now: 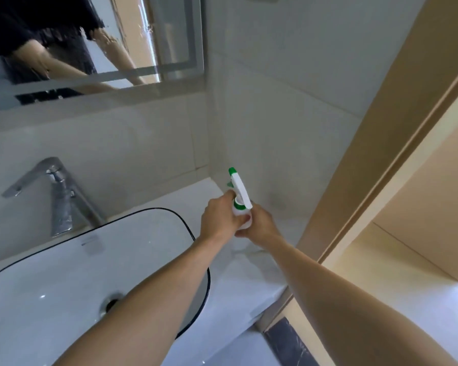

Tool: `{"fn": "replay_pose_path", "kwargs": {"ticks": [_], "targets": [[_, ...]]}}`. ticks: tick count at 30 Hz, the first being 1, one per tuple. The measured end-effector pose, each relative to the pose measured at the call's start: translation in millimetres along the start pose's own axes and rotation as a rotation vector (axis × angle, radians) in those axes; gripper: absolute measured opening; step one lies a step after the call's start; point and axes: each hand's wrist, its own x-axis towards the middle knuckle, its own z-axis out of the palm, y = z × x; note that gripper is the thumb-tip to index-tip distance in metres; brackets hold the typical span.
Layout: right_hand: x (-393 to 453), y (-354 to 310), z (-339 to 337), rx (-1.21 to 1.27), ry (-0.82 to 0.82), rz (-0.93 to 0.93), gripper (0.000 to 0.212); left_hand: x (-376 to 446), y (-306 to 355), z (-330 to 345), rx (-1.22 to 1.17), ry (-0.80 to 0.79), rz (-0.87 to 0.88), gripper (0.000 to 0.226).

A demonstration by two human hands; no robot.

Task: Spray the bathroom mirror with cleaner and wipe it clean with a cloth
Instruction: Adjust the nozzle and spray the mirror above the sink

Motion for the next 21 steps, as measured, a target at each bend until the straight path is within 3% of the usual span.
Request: {"fn": "replay_pose_path", "kwargs": {"ticks": [9, 18, 21], "targets": [[9.2, 16.5, 11.7, 0.053, -0.032, -0.060, 0.066, 9.6, -23.3, 17.1, 0.001, 0.017, -0.093, 0.035], [13.9, 21.2, 17.5, 0.116, -0.059, 0.079, 0.056, 26.0, -37.7, 22.8, -0.163, -0.102, -0.261, 0.040], [10.3, 13.7, 17.2, 0.020, -0.067, 0.172, 0.060, 25.9, -50.4, 17.9, -0.266, -0.199, -0.355, 0.060]]}}
